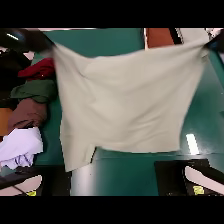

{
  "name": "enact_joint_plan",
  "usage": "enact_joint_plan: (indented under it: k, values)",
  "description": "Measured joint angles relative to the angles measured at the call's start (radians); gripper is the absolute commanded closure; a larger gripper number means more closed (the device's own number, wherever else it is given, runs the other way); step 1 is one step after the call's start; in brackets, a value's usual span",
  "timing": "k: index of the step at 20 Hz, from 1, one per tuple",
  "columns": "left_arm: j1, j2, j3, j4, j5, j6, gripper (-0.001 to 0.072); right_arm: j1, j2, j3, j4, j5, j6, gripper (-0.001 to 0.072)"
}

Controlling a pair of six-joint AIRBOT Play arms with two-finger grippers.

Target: Fold the shirts.

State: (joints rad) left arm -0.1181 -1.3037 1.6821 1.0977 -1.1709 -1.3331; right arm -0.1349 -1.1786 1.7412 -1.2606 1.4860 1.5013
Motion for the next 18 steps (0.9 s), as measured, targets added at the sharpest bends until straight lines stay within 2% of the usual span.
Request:
enact_joint_plan:
  k: [3,4,5,8,12,18]
  values:
    - [-0.014,-0.164,-0.06,-0.003,0.077,0.022,0.0675,0.014,-0.144,-0.061,-0.027,-0.066,0.0,0.0691]
    - [-0.012,-0.195,-0.068,-0.003,0.106,0.022,0.0409,0.018,-0.189,-0.062,-0.033,-0.085,-0.001,0.0551]
    - [-0.006,-0.221,-0.074,-0.005,0.13,0.021,0.0101,0.018,-0.225,-0.05,-0.034,-0.097,-0.001,0.0347]
    - [0.046,-0.244,-0.065,-0.004,0.117,-0.009,0.0108,0.021,-0.315,0.016,-0.038,-0.091,-0.004,0.0336]
    - [0.176,-0.169,-0.126,0.005,-0.025,-0.04,0.0108,0.022,-0.309,0.016,-0.024,-0.024,-0.051,0.0336]
    - [0.275,0.119,-0.658,0.047,-0.068,-0.052,0.0108,0.018,-0.11,-0.261,0.117,-0.023,-0.103,0.0336]
